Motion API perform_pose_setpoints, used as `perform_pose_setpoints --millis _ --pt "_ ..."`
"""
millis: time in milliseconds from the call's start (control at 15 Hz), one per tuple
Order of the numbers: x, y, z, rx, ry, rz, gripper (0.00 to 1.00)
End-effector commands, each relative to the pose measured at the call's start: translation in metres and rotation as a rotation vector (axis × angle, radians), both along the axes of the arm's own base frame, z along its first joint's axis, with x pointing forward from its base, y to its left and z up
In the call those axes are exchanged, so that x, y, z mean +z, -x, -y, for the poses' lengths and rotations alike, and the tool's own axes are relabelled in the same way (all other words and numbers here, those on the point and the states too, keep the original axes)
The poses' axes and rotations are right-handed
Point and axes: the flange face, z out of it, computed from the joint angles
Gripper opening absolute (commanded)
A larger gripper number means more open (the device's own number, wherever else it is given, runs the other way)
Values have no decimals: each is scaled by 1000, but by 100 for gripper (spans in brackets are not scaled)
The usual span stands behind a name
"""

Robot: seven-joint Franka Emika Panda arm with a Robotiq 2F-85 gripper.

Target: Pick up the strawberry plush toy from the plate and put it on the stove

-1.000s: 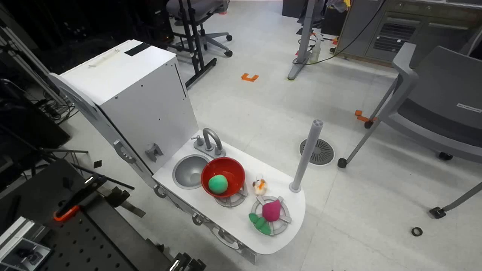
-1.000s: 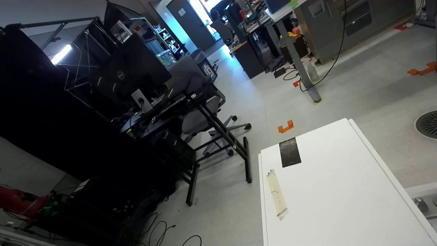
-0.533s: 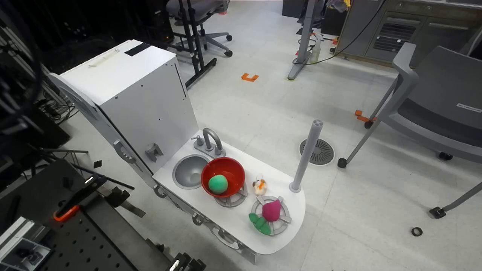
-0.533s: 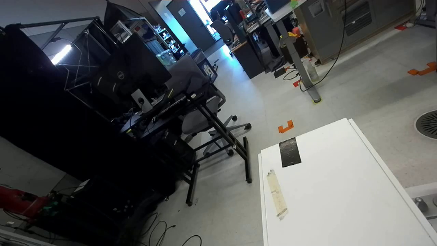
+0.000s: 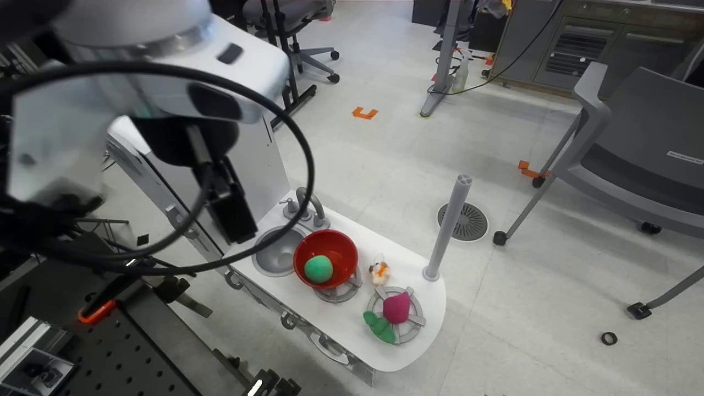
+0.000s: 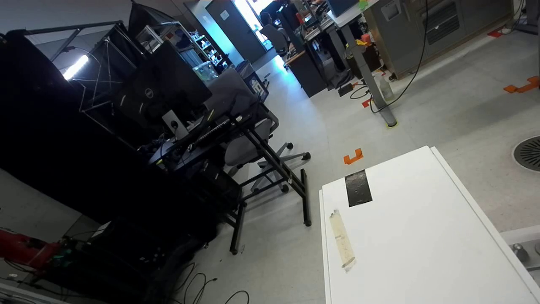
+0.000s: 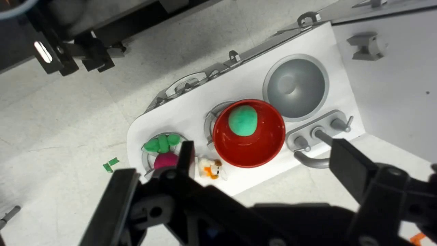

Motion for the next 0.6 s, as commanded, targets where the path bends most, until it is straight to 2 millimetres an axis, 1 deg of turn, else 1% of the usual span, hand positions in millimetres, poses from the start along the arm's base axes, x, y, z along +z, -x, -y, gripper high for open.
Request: perform_pose_setpoints --millis 0,133,333,533 --pt "-61 -51 32 -84 73 -30 100" --pt "-96 -74 49 -145 71 -39 100" --pt "-150 -104 78 -235 137 -54 100" --pt "-204 -130 101 -325 158 -53 100"
